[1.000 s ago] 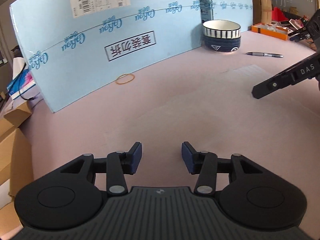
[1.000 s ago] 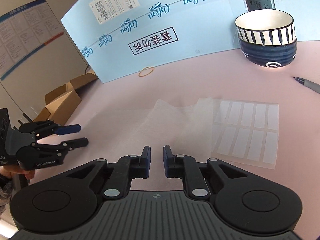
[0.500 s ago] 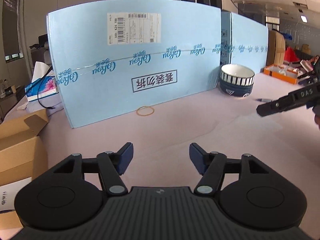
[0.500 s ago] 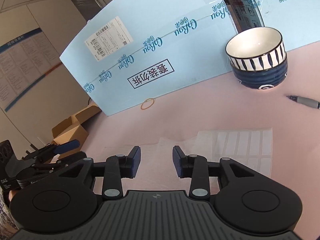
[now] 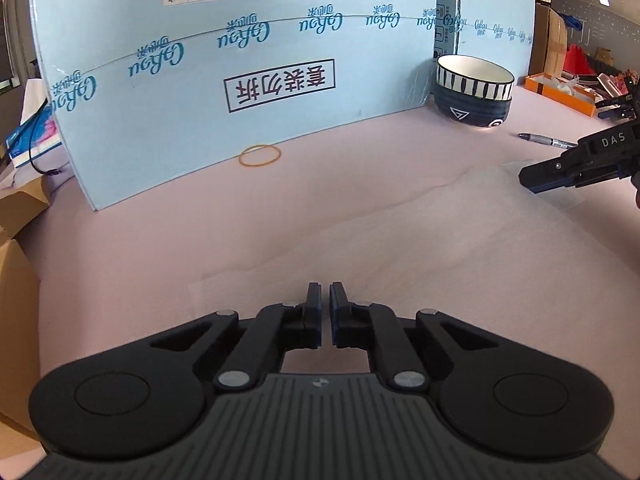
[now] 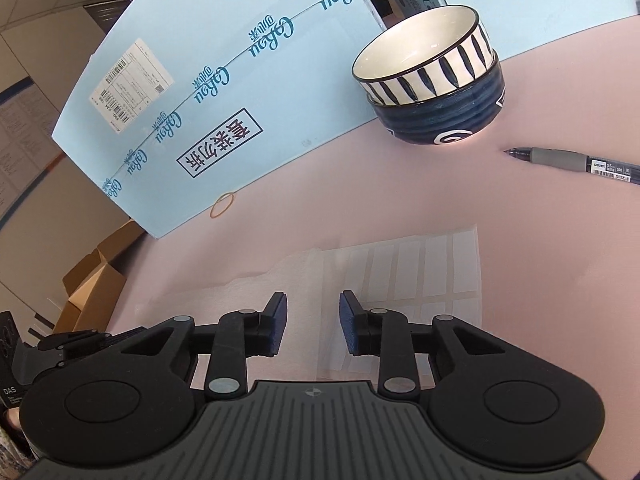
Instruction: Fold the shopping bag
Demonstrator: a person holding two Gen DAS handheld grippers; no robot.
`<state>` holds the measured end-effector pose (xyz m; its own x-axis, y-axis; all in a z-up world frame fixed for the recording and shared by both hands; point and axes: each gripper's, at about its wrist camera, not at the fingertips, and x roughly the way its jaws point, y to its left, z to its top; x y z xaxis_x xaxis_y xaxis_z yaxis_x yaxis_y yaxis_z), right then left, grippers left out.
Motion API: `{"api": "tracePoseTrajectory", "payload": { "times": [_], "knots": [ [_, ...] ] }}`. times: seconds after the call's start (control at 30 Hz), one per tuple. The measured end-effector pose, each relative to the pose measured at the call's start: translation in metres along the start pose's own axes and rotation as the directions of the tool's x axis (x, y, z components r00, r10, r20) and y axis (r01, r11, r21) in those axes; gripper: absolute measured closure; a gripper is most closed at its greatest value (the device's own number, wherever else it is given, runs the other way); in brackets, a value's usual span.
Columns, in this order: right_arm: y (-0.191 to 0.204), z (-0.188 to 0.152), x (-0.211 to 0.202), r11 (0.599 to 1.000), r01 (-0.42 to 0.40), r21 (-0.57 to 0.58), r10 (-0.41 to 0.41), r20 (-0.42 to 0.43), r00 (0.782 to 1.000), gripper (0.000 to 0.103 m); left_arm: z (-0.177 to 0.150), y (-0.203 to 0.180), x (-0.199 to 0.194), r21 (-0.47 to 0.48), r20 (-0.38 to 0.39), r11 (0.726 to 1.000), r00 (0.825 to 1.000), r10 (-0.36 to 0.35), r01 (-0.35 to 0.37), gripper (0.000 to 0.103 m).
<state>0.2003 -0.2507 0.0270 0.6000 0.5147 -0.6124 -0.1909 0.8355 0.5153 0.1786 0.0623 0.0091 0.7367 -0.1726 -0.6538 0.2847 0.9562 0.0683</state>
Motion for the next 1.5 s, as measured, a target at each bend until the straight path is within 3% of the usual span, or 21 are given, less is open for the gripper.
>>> {"api": "tracePoseTrajectory", "payload": {
  "times": [0.13, 0.23, 0.37, 0.5, 0.77, 0.9, 1.0, 1.2, 1.33, 1.5],
  "knots": [
    [0.003, -0.002, -0.018, 0.999, -0.049, 0.009, 0.048, 0.052, 0.998, 0.071, -0.004, 0.013, -0.010, -0.036, -0.002, 0.998, 0.999, 0.042, -0.042, 0.097],
    [0.012, -0.005, -0.046, 0.996, -0.087, -0.015, 0.087, 0.056, 0.995, 0.070, -0.004, 0.017, -0.035, -0.072, 0.059, 0.997, 0.998, 0.034, -0.030, 0.094],
    [0.017, -0.023, -0.079, 0.991, -0.128, -0.041, 0.125, -0.061, 0.990, 0.071, -0.005, 0.013, -0.080, -0.092, 0.142, 0.996, 0.990, 0.026, -0.013, 0.077],
    [0.010, -0.042, -0.087, 0.993, -0.113, -0.022, 0.108, -0.146, 0.983, 0.079, -0.023, -0.004, -0.107, -0.110, 0.134, 0.993, 0.991, -0.030, 0.045, 0.075],
    [-0.012, -0.054, -0.077, 0.990, -0.106, 0.095, 0.122, -0.177, 0.977, 0.079, -0.071, -0.027, -0.111, -0.222, 0.104, 0.965, 0.988, -0.116, 0.137, 0.074],
    [-0.011, -0.057, -0.074, 0.991, -0.111, 0.074, 0.123, -0.185, 0.975, 0.081, -0.077, -0.029, -0.105, -0.246, 0.085, 0.957, 0.987, -0.136, 0.153, 0.069],
    [-0.011, -0.057, -0.073, 0.992, -0.114, 0.055, 0.123, -0.187, 0.975, 0.082, -0.077, -0.033, -0.101, -0.238, 0.071, 0.963, 0.991, -0.113, 0.127, 0.067],
    [-0.005, -0.058, -0.072, 0.995, -0.103, 0.007, 0.102, -0.192, 0.976, 0.082, -0.077, -0.048, -0.099, -0.195, 0.095, 0.958, 0.976, -0.193, 0.209, 0.059],
    [-0.012, -0.060, -0.073, 0.993, -0.110, 0.039, 0.115, -0.175, 0.978, 0.088, -0.078, -0.057, -0.099, -0.176, 0.096, 0.960, 0.974, -0.203, 0.218, 0.058],
    [-0.004, -0.065, -0.078, 0.994, -0.108, -0.021, 0.104, -0.145, 0.984, 0.088, -0.079, -0.060, -0.103, -0.162, 0.112, 0.960, 0.971, -0.212, 0.228, 0.056]
  ]
}}
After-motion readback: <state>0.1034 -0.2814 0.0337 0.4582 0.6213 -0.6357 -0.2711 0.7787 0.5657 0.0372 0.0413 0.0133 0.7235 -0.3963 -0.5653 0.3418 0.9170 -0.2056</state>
